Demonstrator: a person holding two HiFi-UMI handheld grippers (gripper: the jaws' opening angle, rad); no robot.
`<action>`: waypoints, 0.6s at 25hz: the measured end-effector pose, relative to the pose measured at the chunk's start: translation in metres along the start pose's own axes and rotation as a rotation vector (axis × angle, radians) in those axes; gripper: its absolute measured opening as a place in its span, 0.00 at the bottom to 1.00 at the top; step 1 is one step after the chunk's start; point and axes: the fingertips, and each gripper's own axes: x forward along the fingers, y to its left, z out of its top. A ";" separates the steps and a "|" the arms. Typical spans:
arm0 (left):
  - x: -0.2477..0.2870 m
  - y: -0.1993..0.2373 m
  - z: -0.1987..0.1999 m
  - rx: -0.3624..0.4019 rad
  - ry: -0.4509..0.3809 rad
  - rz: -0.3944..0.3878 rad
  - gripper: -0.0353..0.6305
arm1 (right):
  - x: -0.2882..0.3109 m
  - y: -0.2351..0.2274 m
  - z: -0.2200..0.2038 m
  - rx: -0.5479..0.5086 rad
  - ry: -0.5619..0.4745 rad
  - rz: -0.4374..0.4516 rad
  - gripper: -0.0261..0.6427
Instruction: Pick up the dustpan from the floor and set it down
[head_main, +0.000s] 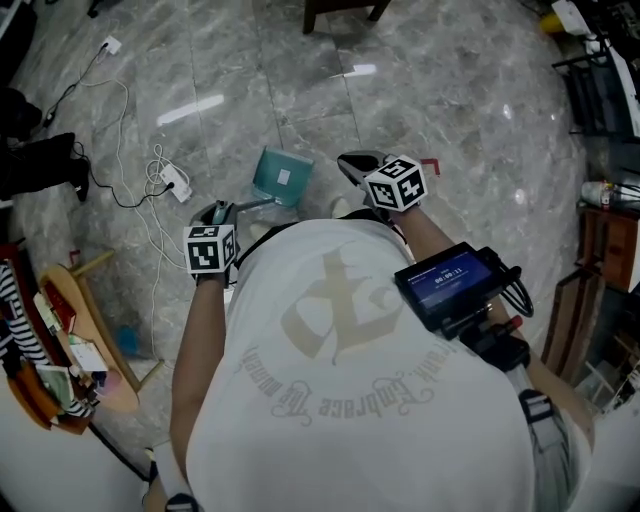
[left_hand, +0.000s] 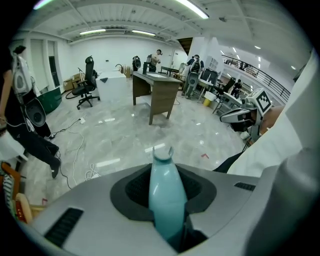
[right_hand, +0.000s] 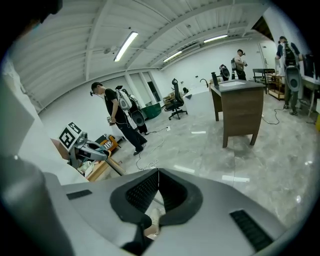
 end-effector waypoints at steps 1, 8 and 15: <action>0.004 -0.005 0.002 0.003 0.004 -0.001 0.21 | -0.004 -0.006 -0.003 0.008 -0.004 -0.003 0.07; 0.022 -0.063 0.020 0.030 0.039 -0.016 0.21 | -0.053 -0.037 -0.023 0.073 -0.038 -0.021 0.07; 0.053 -0.092 0.023 0.078 0.074 -0.030 0.21 | -0.084 -0.057 -0.062 0.144 -0.062 -0.052 0.07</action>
